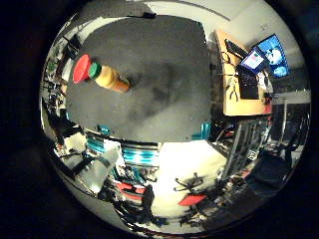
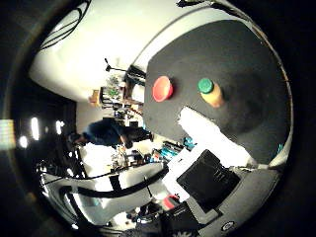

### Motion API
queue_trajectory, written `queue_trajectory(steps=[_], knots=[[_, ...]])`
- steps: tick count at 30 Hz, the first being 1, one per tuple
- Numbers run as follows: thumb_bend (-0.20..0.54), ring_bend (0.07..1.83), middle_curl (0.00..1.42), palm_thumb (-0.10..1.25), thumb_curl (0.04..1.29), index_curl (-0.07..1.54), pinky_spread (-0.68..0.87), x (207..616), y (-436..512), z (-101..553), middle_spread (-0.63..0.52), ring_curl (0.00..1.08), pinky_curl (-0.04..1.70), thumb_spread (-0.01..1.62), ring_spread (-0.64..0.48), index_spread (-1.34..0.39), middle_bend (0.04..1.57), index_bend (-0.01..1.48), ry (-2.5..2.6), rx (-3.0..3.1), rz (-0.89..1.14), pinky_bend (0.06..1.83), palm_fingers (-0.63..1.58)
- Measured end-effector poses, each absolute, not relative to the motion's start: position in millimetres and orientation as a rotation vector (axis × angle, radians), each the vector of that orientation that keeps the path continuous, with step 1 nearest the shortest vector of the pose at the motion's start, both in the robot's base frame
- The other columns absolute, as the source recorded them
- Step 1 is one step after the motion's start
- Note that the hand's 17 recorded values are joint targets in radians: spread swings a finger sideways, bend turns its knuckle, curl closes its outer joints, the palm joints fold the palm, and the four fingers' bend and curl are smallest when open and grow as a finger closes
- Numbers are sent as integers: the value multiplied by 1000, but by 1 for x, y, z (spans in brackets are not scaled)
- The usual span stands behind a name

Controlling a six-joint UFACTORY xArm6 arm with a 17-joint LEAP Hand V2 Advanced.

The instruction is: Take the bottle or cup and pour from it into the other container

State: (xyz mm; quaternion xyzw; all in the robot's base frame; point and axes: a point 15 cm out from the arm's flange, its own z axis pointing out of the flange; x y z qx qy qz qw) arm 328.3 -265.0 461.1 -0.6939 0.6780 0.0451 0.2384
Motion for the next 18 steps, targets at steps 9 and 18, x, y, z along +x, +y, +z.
queue_trajectory(steps=[9,18], knots=[[-26,587,396,630,386,268,425,332,-293,451,-13,222,-8,1055,69,-281,340,156,1794,-1698,139,988,220],[-24,601,383,619,374,278,433,334,-327,421,10,220,-8,1054,95,-266,350,163,1693,-1549,157,988,183]])
